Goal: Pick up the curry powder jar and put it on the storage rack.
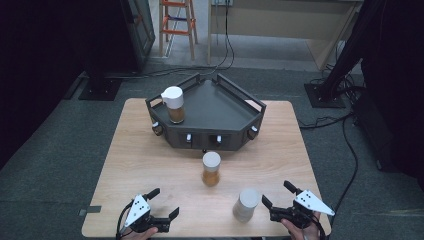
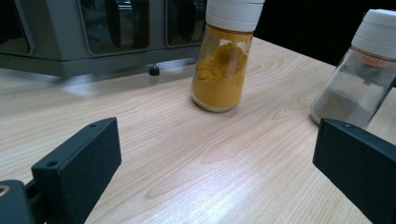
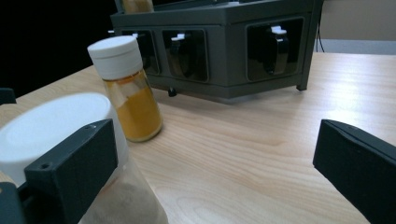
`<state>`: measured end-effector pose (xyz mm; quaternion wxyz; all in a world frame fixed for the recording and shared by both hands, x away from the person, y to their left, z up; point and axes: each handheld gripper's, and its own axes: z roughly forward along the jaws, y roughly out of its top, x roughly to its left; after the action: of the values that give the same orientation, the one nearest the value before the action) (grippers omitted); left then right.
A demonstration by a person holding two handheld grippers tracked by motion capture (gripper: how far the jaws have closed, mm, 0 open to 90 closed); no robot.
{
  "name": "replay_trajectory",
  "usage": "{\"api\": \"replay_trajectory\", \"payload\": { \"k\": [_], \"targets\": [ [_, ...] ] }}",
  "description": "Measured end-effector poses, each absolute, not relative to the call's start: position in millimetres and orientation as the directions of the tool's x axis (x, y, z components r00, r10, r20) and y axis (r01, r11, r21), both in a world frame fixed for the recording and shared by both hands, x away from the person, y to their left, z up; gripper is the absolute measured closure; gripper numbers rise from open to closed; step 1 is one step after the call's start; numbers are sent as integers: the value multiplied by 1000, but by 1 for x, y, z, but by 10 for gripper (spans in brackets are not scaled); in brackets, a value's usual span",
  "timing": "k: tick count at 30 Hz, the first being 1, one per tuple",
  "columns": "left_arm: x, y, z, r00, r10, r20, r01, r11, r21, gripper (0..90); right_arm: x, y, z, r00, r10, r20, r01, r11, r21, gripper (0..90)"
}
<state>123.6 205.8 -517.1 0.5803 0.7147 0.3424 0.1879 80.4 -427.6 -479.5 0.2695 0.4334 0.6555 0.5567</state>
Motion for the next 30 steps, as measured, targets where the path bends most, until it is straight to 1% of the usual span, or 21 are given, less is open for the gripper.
{"api": "replay_trajectory", "payload": {
  "k": [4, 16, 27, 30],
  "targets": [
    [123, 207, -517, 693, 709, -127, 269, -91, 959, 9, 86, -426, -473, -497, 857, 133, 265, 4, 964, 0],
    [123, 208, -516, 695, 708, -123, 262, -90, 961, 9, 96, -420, -448, -517, 851, 92, 247, 46, 968, 0],
    [122, 209, -516, 691, 712, -125, 259, -83, 962, 9, 117, -406, -422, -588, 806, 72, 231, 82, 969, 0],
    [122, 209, -516, 689, 714, -125, 260, -83, 962, 9, 123, -404, -418, -602, 794, 81, 236, 80, 969, 0]
  ]
}}
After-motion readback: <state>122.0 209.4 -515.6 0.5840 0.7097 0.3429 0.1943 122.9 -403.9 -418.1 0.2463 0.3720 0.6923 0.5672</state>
